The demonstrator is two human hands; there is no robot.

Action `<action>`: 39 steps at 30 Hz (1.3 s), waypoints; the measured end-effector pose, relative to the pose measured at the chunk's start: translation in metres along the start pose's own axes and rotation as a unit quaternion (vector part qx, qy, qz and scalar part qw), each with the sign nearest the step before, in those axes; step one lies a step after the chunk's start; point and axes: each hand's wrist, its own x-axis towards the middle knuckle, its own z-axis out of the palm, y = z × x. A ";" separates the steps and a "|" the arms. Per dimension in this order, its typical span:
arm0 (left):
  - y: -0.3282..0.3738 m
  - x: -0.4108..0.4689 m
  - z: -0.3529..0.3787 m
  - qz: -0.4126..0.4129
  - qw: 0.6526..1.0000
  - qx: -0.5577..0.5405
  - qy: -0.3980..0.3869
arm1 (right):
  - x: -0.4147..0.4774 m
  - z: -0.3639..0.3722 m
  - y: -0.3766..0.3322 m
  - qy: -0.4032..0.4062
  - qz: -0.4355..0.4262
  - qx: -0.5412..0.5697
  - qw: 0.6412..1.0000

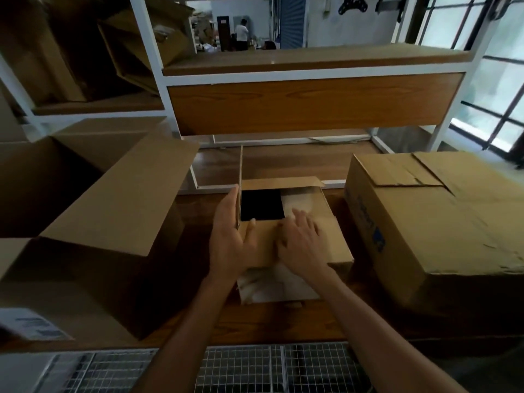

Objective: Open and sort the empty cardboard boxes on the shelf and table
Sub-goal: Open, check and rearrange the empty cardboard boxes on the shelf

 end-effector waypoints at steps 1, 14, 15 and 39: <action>-0.002 0.001 -0.004 0.012 0.999 0.030 0.022 | 0.002 0.007 0.002 -0.016 -0.002 -0.048 0.999; -0.111 -0.044 -0.013 -0.421 0.890 -0.136 0.113 | 0.014 0.024 -0.007 -0.016 0.030 -0.131 0.991; -0.120 -0.054 -0.008 -0.430 0.896 -0.096 0.058 | 0.014 0.024 -0.007 -0.013 0.030 -0.132 0.991; -0.012 0.067 -0.010 -0.240 0.949 -0.094 -0.183 | 0.029 -0.059 -0.020 0.010 0.079 -0.006 0.997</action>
